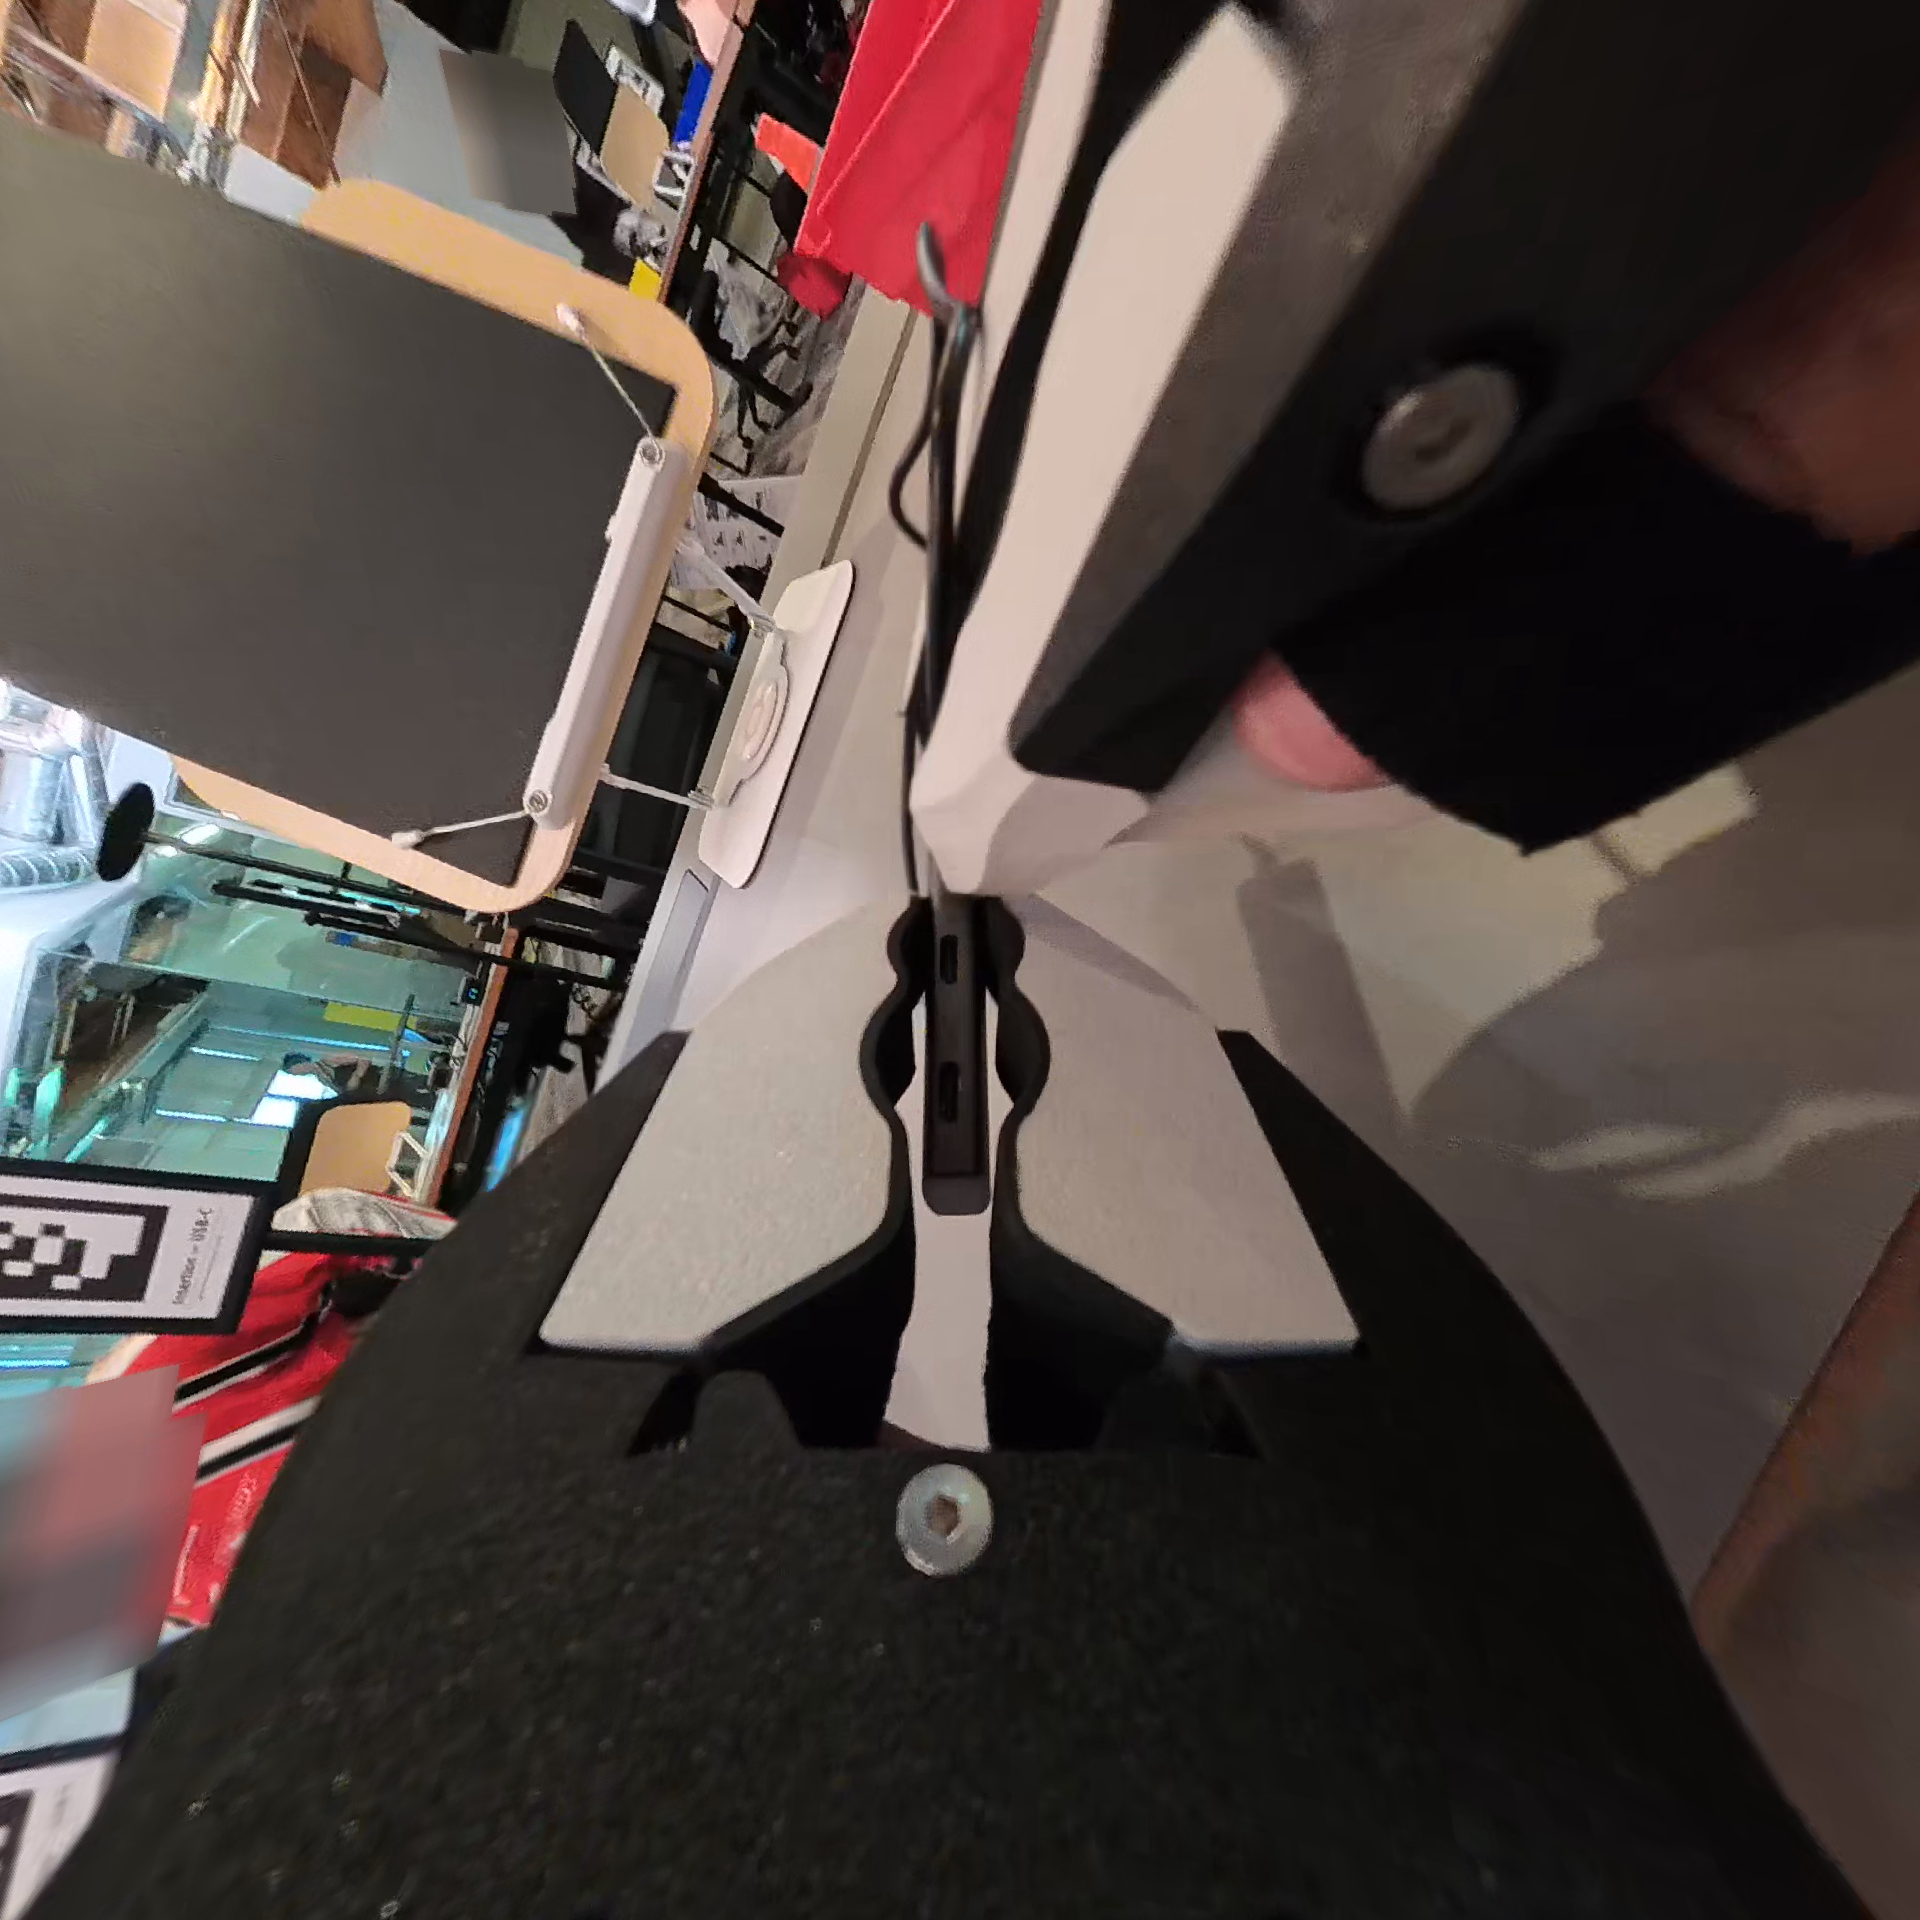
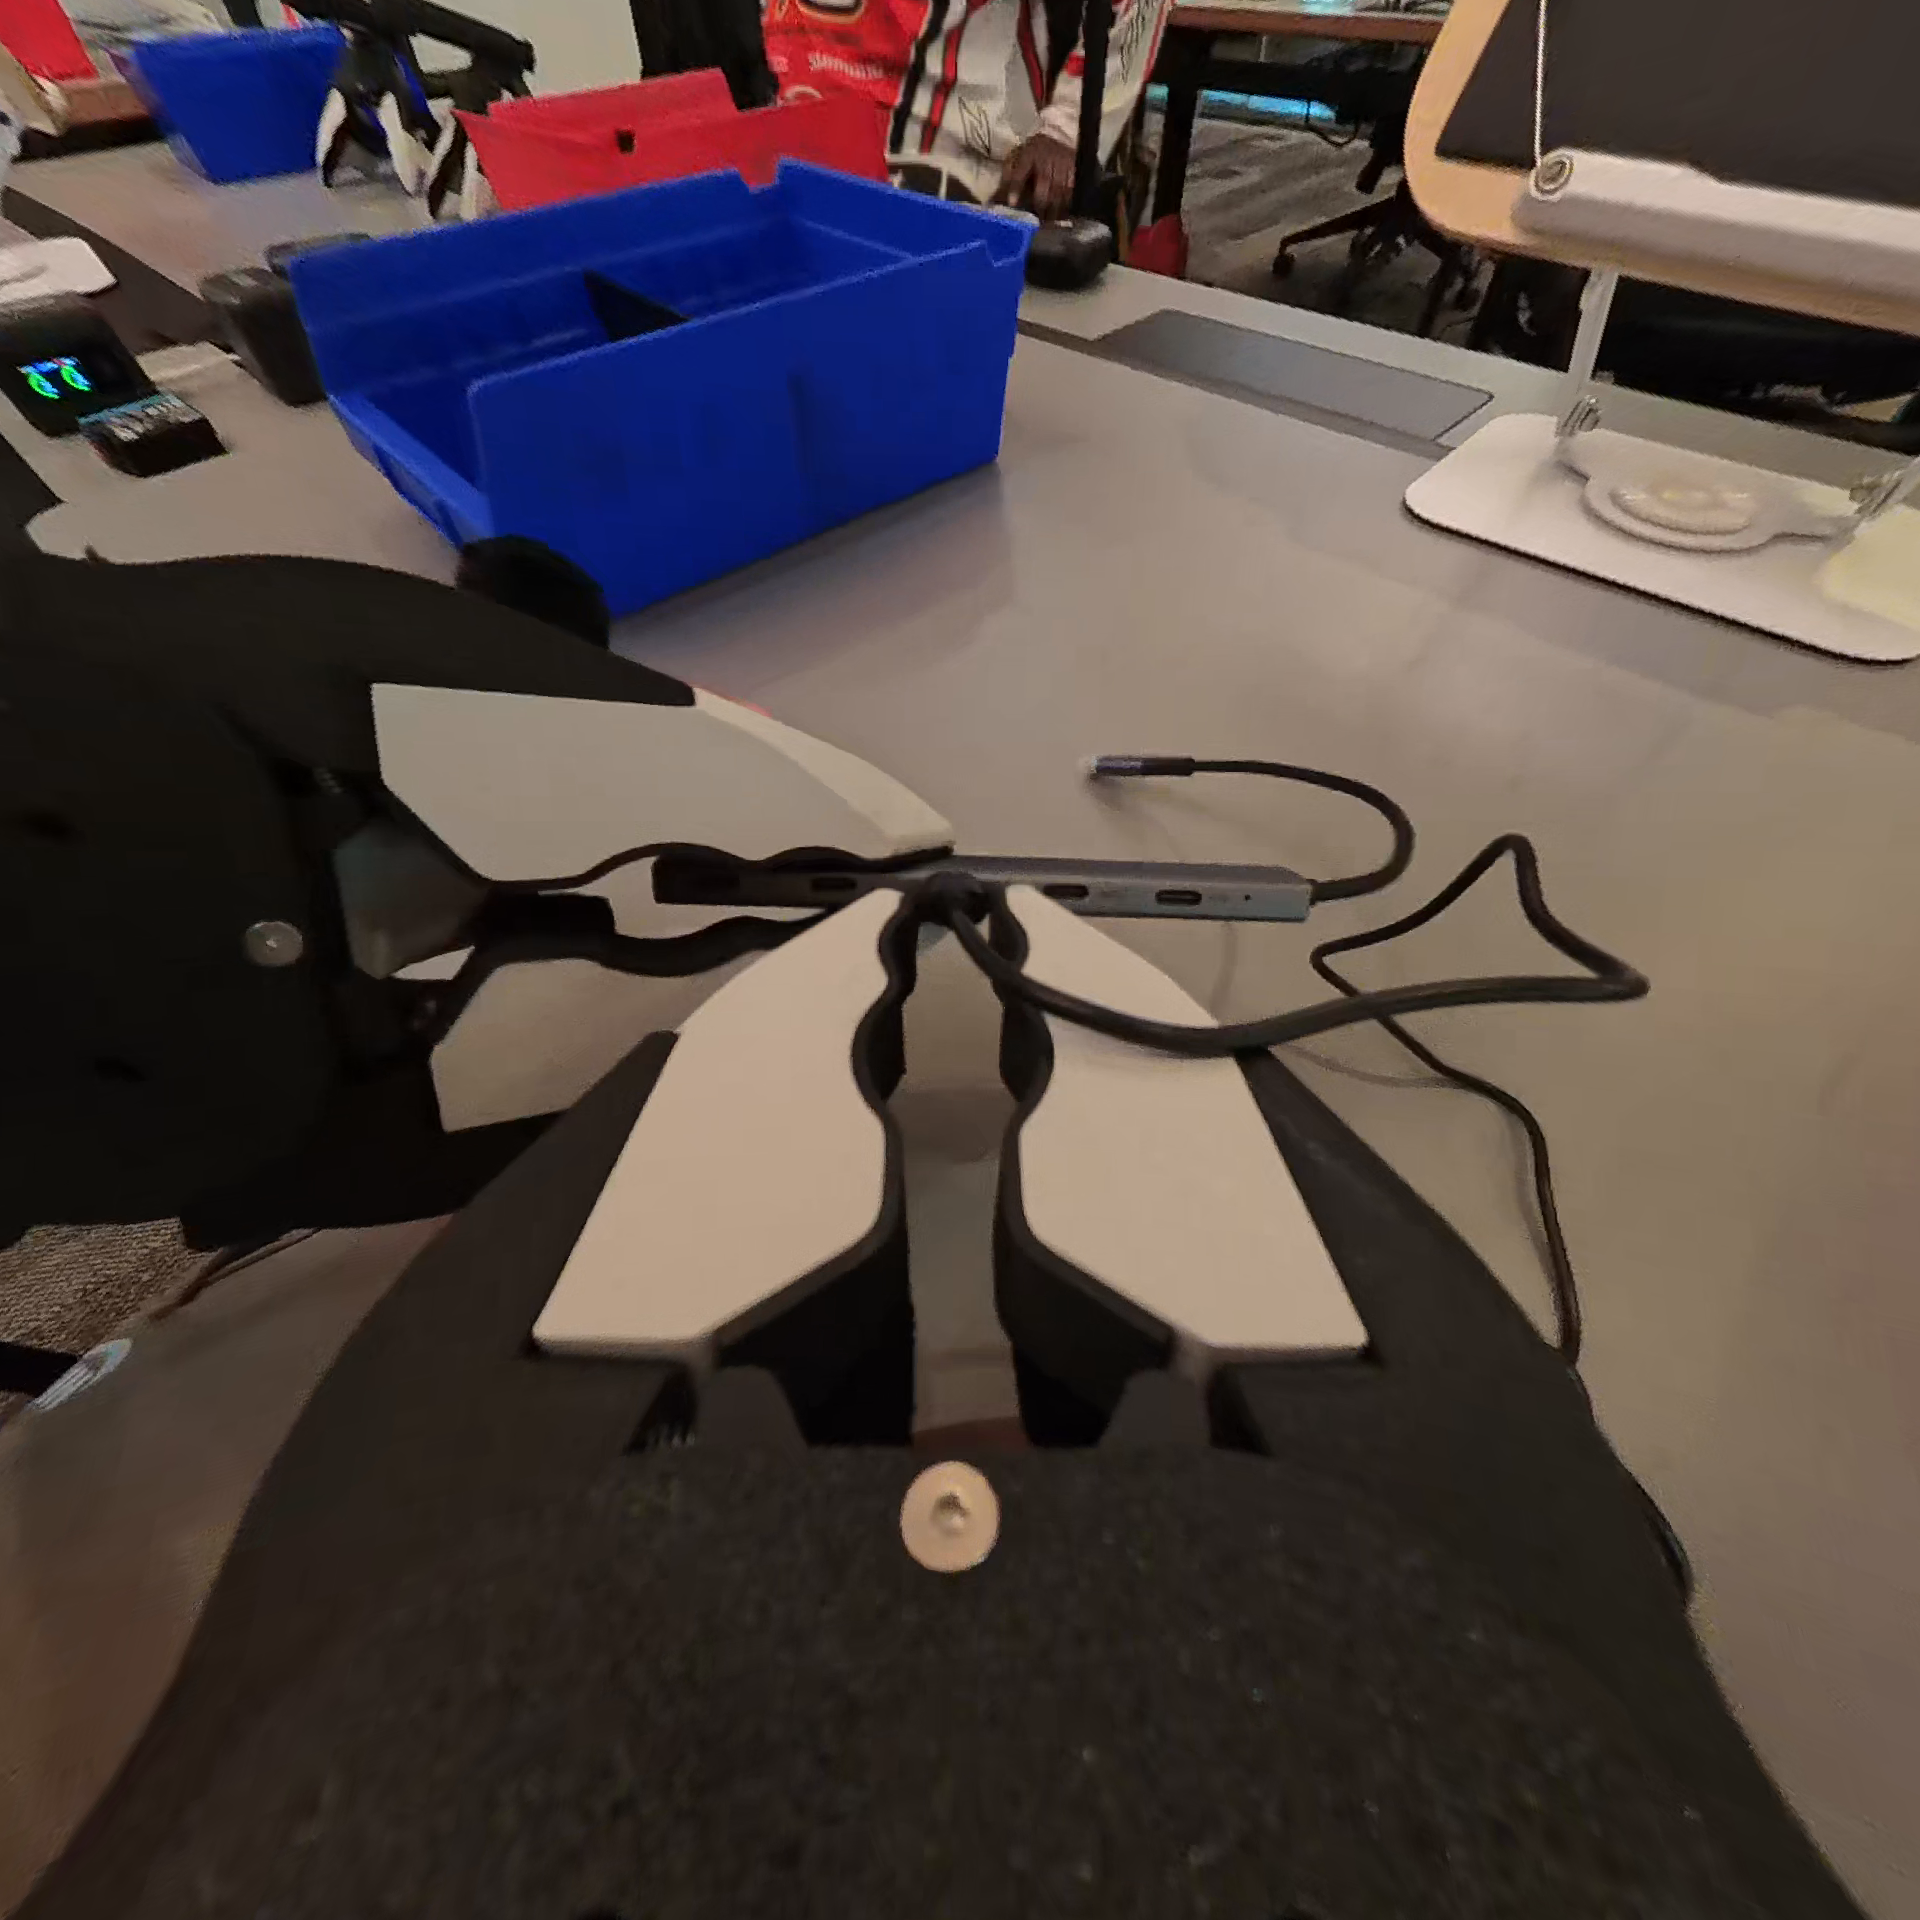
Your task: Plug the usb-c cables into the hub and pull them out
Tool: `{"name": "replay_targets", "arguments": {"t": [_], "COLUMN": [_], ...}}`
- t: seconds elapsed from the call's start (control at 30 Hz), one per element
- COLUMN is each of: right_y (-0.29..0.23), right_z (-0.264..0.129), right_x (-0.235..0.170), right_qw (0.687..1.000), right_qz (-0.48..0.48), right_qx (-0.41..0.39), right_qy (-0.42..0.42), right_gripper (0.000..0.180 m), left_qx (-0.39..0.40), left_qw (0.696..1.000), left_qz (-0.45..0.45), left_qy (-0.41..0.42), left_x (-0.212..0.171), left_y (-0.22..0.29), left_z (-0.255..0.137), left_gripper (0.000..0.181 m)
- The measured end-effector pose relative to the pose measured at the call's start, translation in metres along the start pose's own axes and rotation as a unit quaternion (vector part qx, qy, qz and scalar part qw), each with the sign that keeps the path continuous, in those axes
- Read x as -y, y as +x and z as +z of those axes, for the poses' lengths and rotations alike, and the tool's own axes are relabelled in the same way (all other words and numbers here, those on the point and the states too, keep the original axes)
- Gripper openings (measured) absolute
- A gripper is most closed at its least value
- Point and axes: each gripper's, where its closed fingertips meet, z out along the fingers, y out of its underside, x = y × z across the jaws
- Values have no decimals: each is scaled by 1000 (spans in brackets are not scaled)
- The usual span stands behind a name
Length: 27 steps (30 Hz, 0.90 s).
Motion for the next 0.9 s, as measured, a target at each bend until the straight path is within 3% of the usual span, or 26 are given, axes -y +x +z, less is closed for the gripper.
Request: {"name": "replay_targets", "arguments": {"t": [0.23, 0.33, 0.5, 0.77, 0.9], "right_y": [1, 2, 2, 55, 73], "right_z": [-1, -20, -37, -44, -59], "right_x": [-3, 19, 15, -50, -88], "right_qw": [1000, 998, 998, 980, 968], "right_qz": [-19, -21, -31, 89, 57], "right_qx": [-9, -23, 25, 115, 109], "right_qy": [-9, 48, 41, -135, -217], "right_gripper": [10, 10, 10, 10, 10], "left_qx": [0, 1, 18, -4, -13], "left_qw": [1000, 994, 988, 993, 993], "left_qz": [2, -35, -94, -75, -71], "left_qy": [-15, -107, -120, -93, -92], "left_x": [-1, -44, -84, -66, -66], "left_y": [4, -5, -35, -19, -15], "left_z": [2, 17, 19, 19, 20], "left_gripper": [9, 9, 9, 9, 9]}}
